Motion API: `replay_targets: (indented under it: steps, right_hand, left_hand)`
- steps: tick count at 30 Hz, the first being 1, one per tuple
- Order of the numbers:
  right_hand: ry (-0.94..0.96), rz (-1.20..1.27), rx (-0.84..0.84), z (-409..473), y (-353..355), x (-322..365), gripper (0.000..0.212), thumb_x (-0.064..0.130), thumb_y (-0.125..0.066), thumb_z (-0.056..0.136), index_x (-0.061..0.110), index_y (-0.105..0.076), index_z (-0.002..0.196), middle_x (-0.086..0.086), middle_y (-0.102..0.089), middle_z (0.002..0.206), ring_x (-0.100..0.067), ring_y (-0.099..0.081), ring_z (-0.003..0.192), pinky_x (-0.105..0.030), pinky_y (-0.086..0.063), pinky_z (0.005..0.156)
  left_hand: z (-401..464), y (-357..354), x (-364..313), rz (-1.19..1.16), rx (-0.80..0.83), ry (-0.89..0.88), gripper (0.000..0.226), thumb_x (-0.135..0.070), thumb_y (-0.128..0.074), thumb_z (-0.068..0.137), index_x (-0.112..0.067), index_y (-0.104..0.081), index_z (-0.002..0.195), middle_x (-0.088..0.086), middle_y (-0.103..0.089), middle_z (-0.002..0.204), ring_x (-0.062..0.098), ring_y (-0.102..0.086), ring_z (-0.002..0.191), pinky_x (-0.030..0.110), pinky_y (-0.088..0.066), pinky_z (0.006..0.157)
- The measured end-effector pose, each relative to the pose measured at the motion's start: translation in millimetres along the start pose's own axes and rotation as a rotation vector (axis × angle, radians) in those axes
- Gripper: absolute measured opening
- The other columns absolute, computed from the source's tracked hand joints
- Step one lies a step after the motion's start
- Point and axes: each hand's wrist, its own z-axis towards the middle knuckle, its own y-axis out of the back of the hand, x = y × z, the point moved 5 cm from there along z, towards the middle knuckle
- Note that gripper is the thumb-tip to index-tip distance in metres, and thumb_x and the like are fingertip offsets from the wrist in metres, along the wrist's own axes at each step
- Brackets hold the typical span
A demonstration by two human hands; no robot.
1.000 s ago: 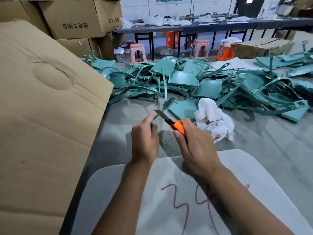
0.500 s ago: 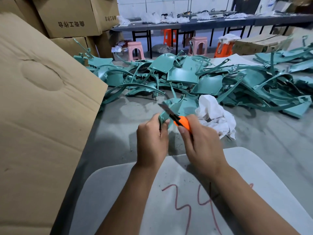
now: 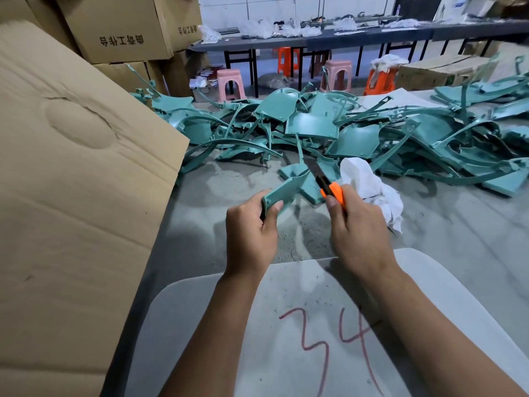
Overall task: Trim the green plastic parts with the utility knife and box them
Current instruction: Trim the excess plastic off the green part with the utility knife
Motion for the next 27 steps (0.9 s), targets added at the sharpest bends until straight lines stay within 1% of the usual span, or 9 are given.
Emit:
replay_targets:
  steps: [2,4,7,9,12,15,19,23,27]
  right_hand:
    - [-0.01,0.014,-0.005,1.3,4.5,-4.2,0.029,0.042,-0.035,0.109,0.024,-0.041,0.087,0.006,-0.049,0.058,-0.013,-0.046,0.05,-0.031,-0.026,0.047]
    - [0.068,0.051,0.049,-1.6,3.6,1.2,0.03,0.044,-0.036,0.108,0.024,-0.042,0.087,0.007,-0.048,0.057,-0.014,-0.046,0.051,-0.034,-0.031,0.049]
    - [0.096,0.034,0.097,-3.1,0.7,2.5,0.031,0.043,-0.037,0.108,0.022,-0.041,0.085,0.007,-0.045,0.057,-0.014,-0.044,0.052,-0.037,-0.03,0.05]
    - [0.025,-0.004,0.066,1.4,3.7,-5.2,0.031,0.041,-0.036,0.108,0.021,-0.043,0.086,0.006,-0.047,0.059,-0.014,-0.045,0.053,-0.037,-0.027,0.052]
    - [0.035,0.043,0.021,2.2,10.0,-6.8,0.029,0.041,-0.038,0.107,0.024,-0.041,0.084,0.008,-0.047,0.057,-0.009,-0.045,0.052,-0.031,-0.03,0.051]
    - [0.118,0.085,0.095,-1.4,5.7,1.2,0.03,0.043,-0.039,0.107,0.024,-0.041,0.084,0.007,-0.046,0.055,-0.012,-0.045,0.049,-0.034,-0.035,0.049]
    - [0.007,-0.025,0.038,3.3,9.9,-13.2,0.029,0.041,-0.039,0.108,0.022,-0.042,0.085,0.005,-0.046,0.058,-0.014,-0.045,0.055,-0.036,-0.027,0.052]
    - [0.009,0.032,0.05,3.7,13.0,-15.9,0.028,0.036,-0.044,0.108,0.021,-0.043,0.085,0.0,-0.049,0.058,-0.022,-0.047,0.054,-0.04,-0.036,0.052]
    - [0.011,0.047,0.129,7.9,15.6,-17.8,0.029,0.037,-0.044,0.107,0.019,-0.046,0.085,-0.004,-0.054,0.06,-0.027,-0.05,0.057,-0.046,-0.044,0.055]
  left_hand:
    - [2.6,4.9,0.6,0.048,-0.002,-0.057,0.021,-0.02,-0.063,0.096,-0.014,-0.076,0.11,0.001,-0.063,0.061,0.018,-0.053,0.055,0.034,-0.046,0.052]
    - [4.0,8.4,-1.2,0.095,-0.007,-0.108,0.02,-0.018,-0.063,0.097,-0.014,-0.076,0.111,-0.011,-0.057,0.06,0.008,-0.046,0.054,0.019,-0.038,0.052]
    - [3.6,13.7,-2.3,0.1,-0.008,-0.193,0.024,-0.005,-0.068,0.094,-0.01,-0.076,0.117,-0.016,-0.07,0.091,0.004,-0.062,0.072,0.007,-0.043,0.066]
    - [3.1,16.2,-2.5,0.098,-0.005,-0.231,0.028,0.001,-0.07,0.092,-0.009,-0.075,0.118,-0.016,-0.068,0.1,0.004,-0.066,0.077,0.008,-0.047,0.069]
    - [4.2,16.2,-3.2,0.089,-0.033,-0.248,0.026,-0.003,-0.068,0.093,-0.01,-0.075,0.118,-0.018,-0.068,0.097,0.009,-0.065,0.069,0.016,-0.049,0.063]
    - [3.1,14.6,-3.1,0.075,-0.05,-0.278,0.028,-0.004,-0.068,0.094,-0.011,-0.074,0.12,-0.019,-0.068,0.103,-0.006,-0.065,0.081,0.006,-0.044,0.07]
    - [4.0,16.1,3.8,0.043,-0.01,-0.251,0.03,-0.001,-0.07,0.092,-0.014,-0.074,0.119,-0.022,-0.067,0.108,-0.02,-0.061,0.089,0.006,-0.046,0.074]
    - [8.1,16.3,2.9,-0.07,0.065,-0.206,0.028,-0.007,-0.065,0.095,-0.019,-0.074,0.119,-0.025,-0.068,0.113,-0.008,-0.068,0.1,0.013,-0.051,0.085]
    - [11.3,20.1,4.3,-0.117,0.143,-0.193,0.029,-0.004,-0.065,0.094,-0.016,-0.074,0.118,-0.013,-0.073,0.115,-0.001,-0.069,0.109,0.015,-0.051,0.091]
